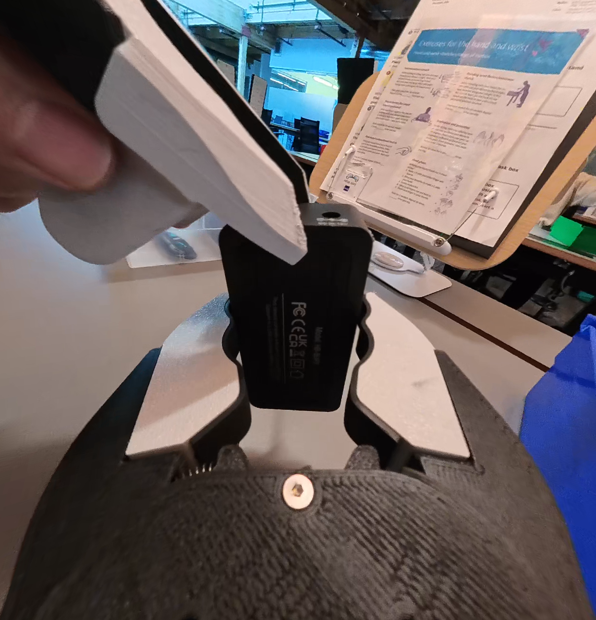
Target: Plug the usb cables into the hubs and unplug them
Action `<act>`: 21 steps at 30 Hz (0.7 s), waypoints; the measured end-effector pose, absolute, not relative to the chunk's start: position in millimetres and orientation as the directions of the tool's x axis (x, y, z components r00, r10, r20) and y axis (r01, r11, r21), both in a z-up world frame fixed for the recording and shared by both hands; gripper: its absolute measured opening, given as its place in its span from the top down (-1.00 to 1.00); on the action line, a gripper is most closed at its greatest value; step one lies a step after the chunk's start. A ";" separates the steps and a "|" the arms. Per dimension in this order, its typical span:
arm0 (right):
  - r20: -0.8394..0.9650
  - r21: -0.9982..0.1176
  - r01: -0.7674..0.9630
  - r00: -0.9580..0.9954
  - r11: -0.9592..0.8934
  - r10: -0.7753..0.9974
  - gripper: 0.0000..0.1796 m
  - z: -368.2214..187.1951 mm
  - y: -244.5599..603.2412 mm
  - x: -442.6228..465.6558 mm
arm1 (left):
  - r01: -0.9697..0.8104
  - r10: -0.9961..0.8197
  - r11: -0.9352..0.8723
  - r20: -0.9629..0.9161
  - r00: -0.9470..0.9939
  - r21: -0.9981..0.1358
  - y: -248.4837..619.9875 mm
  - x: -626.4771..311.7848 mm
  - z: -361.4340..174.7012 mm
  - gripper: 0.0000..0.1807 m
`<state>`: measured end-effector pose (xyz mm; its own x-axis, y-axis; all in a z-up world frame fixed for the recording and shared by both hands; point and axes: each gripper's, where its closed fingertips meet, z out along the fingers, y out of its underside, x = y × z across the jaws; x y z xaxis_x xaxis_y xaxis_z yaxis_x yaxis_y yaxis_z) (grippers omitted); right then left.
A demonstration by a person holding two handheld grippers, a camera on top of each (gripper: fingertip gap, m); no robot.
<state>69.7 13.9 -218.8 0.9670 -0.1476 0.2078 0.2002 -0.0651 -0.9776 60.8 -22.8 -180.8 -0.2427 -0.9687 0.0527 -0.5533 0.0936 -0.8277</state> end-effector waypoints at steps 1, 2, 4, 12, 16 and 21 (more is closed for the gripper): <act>0.211 -0.977 0.203 0.968 -0.068 -0.139 0.25 -218.6 13.8 68.0 | -0.553 -0.969 0.093 0.052 -0.241 -0.828 -23.6 60.3 -180.7 0.71; 0.199 -0.979 0.190 0.971 -0.074 -0.136 0.25 -218.7 13.6 67.7 | -0.547 -0.970 0.092 0.050 -0.239 -0.832 -24.3 60.5 -180.2 0.71; 0.178 -0.983 0.171 0.978 -0.066 -0.107 0.26 -214.5 11.8 65.8 | -0.512 -0.964 0.137 0.004 -0.265 -0.848 -26.5 60.3 -176.4 0.71; -0.148 -0.979 -0.189 0.924 0.082 0.354 0.26 -196.9 -6.0 34.6 | -0.356 -0.804 0.354 -0.087 -0.588 -0.865 -25.8 33.8 -142.7 0.17; -0.067 -0.993 -0.108 0.868 0.055 0.492 0.26 -201.1 -11.0 7.3 | -0.356 -0.693 0.413 -0.035 -0.720 -0.838 -31.3 26.6 -154.2 0.04; -0.051 -0.999 -0.050 0.834 -0.016 0.549 0.26 -216.0 -5.0 -13.9 | -0.361 -0.616 0.525 -0.051 -0.786 -0.771 -45.3 23.4 -186.6 0.26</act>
